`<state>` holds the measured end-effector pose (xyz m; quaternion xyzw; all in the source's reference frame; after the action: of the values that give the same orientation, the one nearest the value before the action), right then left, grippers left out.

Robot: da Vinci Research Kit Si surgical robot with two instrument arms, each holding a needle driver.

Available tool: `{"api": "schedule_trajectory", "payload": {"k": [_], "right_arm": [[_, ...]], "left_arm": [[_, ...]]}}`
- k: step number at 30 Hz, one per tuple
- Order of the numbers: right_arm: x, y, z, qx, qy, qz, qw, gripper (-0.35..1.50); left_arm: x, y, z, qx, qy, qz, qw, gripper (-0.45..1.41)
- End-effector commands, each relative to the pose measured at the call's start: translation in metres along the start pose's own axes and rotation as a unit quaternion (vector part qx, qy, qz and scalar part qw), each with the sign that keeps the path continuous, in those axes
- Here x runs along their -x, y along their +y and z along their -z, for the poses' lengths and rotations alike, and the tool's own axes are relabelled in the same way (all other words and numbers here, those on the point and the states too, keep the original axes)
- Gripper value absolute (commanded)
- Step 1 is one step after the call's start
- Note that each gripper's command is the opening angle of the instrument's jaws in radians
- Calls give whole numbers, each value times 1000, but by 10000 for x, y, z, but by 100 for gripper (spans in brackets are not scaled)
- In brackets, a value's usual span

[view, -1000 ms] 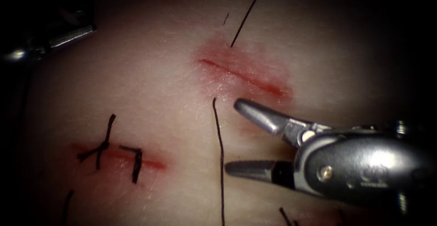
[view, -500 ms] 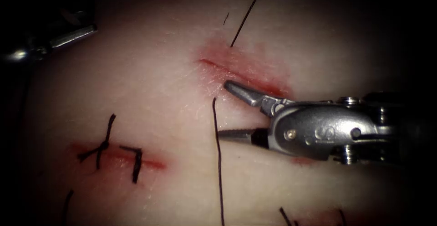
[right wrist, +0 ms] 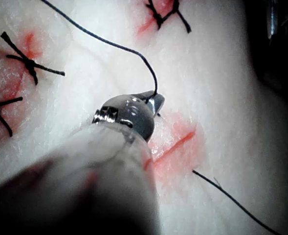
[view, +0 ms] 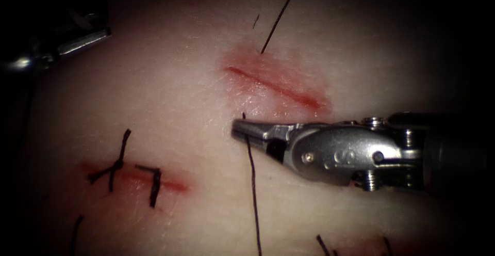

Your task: Wound Closure

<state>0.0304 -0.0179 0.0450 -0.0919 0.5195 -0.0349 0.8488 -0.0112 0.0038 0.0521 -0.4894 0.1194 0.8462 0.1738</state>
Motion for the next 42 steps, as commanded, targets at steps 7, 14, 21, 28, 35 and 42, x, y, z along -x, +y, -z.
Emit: {"api": "schedule_trajectory", "payload": {"k": [7, 14, 21, 28, 35, 42], "right_arm": [[-35, -5, 1, -6, 7, 4, 1000, -35], [-72, -20, 13, -17, 21, 19, 999, -35], [-88, -31, 18, -28, 26, 23, 999, -35], [-110, -47, 25, -50, 38, 28, 998, -35], [-140, -76, 32, -88, 50, 41, 994, -35], [-153, -87, 36, -105, 64, 43, 991, -35]], "left_arm": [[3, 3, -7, 1, -1, 0, 1000, -45], [3, 3, -6, 1, -1, 0, 1000, -45], [3, 3, -6, 1, -1, 0, 1000, -45], [3, 3, -6, 1, -1, 0, 1000, -45], [3, 3, -6, 1, -1, 0, 1000, -45], [3, 3, -6, 1, -1, 0, 1000, -45]]}}
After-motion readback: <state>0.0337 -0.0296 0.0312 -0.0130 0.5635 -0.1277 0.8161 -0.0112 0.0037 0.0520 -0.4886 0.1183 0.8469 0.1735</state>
